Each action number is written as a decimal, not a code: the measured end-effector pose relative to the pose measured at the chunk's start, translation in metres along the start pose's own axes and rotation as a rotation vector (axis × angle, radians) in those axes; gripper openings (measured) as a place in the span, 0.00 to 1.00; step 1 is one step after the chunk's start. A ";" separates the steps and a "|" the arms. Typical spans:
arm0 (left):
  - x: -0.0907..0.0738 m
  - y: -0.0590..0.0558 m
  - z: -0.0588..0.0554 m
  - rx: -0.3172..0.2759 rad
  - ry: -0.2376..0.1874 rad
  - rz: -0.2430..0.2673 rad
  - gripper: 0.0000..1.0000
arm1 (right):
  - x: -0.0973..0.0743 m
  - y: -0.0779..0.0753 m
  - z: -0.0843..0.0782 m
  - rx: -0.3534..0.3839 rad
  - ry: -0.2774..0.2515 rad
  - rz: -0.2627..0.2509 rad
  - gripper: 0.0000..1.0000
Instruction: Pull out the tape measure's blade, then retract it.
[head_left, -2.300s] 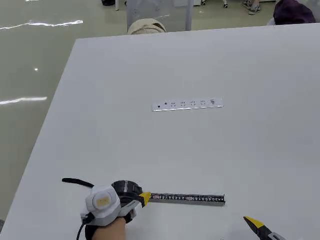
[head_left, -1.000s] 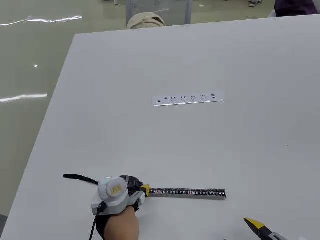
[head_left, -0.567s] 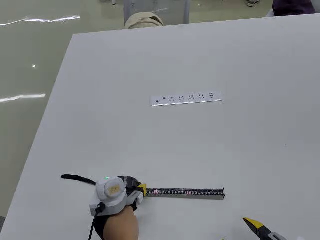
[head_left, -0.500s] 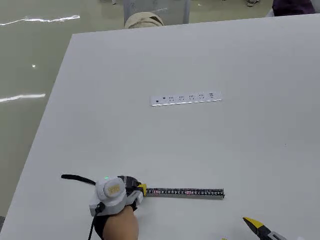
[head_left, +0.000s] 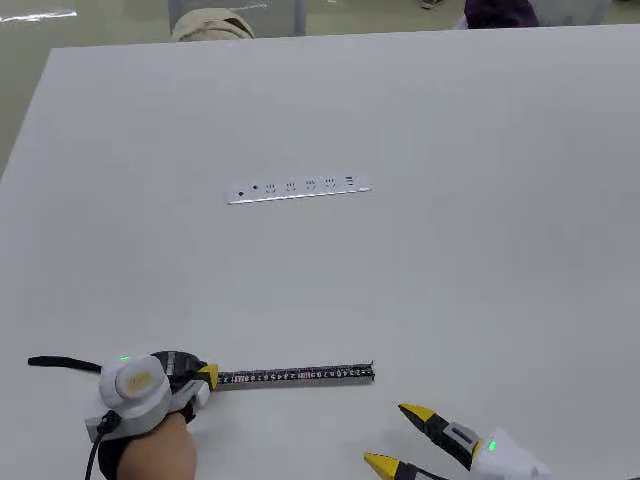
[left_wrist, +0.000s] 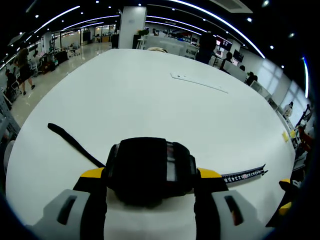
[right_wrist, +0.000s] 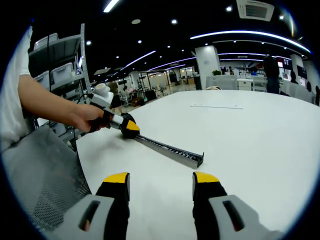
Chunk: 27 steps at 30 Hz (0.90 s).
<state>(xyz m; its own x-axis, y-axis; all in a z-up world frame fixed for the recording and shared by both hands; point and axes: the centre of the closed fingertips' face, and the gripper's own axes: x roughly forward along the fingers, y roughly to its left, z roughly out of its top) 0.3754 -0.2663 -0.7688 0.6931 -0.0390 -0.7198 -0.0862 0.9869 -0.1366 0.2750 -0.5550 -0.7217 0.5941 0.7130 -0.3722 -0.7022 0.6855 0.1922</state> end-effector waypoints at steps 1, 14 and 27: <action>0.000 0.000 0.000 0.000 0.000 -0.001 0.69 | 0.001 -0.001 0.001 -0.004 -0.002 0.009 0.50; 0.001 0.000 -0.001 -0.001 0.010 -0.011 0.69 | 0.018 -0.013 0.009 -0.052 0.000 0.086 0.50; 0.001 0.000 -0.001 0.004 0.010 -0.016 0.70 | 0.033 -0.032 0.012 -0.081 0.010 0.126 0.47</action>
<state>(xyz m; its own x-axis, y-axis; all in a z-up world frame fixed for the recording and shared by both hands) 0.3751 -0.2665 -0.7706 0.6873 -0.0565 -0.7241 -0.0721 0.9867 -0.1455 0.3218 -0.5521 -0.7295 0.4959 0.7909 -0.3587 -0.8005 0.5764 0.1643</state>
